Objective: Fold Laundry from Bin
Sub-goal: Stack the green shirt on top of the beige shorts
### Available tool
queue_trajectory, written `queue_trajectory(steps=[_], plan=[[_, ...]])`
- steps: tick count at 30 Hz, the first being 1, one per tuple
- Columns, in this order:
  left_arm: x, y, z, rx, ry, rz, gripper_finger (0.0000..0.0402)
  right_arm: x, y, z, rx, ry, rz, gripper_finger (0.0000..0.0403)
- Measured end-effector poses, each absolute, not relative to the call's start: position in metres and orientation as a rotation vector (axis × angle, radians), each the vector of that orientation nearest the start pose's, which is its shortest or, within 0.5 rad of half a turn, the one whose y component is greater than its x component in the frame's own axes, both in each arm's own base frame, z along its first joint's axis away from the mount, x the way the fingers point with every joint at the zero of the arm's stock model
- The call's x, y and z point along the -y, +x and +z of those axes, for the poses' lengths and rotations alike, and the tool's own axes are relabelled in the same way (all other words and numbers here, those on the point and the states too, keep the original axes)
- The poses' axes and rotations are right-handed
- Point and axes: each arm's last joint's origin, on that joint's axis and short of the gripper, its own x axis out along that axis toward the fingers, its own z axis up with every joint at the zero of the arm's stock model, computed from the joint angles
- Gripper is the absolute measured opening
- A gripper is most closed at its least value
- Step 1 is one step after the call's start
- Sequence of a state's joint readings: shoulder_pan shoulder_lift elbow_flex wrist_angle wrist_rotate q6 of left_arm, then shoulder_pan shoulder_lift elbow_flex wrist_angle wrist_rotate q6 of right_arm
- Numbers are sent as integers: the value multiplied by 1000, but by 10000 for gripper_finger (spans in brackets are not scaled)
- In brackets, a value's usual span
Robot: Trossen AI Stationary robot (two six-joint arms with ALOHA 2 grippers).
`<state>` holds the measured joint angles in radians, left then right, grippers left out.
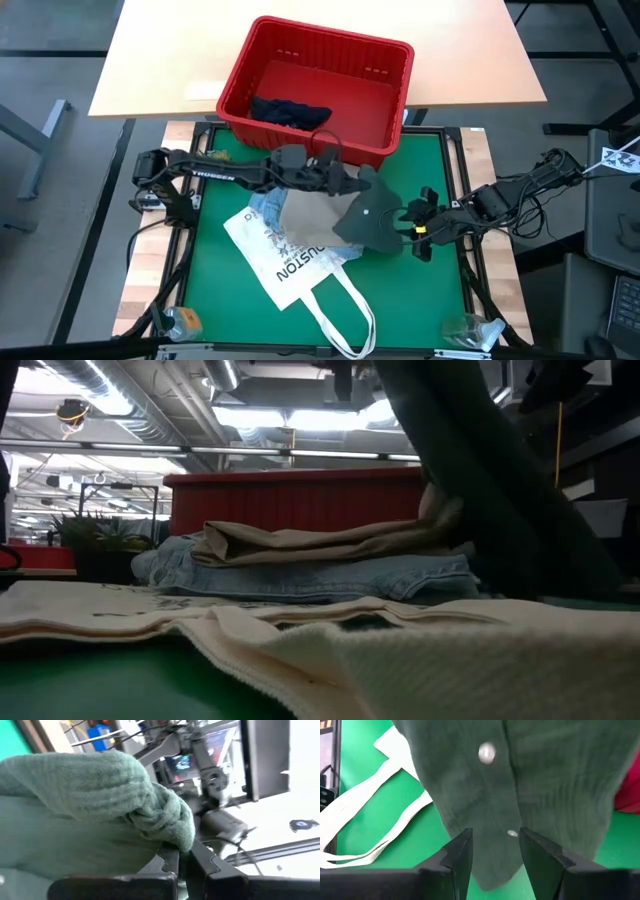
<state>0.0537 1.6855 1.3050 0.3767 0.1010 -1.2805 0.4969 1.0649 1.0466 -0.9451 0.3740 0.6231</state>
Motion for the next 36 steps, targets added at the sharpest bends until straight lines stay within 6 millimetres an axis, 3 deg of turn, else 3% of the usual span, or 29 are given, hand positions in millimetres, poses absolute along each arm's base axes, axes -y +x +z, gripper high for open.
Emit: queue_trajectory(steps=[18,27,36], plan=[[-33,397,372,77,-1245,-100,8,-83,175,313,-844,179,-163,163],[-31,397,380,38,-1236,-180,9,-84,180,317,-775,203,-165,163],[-31,397,378,42,-1264,-145,9,-84,178,318,-770,208,-161,163]])
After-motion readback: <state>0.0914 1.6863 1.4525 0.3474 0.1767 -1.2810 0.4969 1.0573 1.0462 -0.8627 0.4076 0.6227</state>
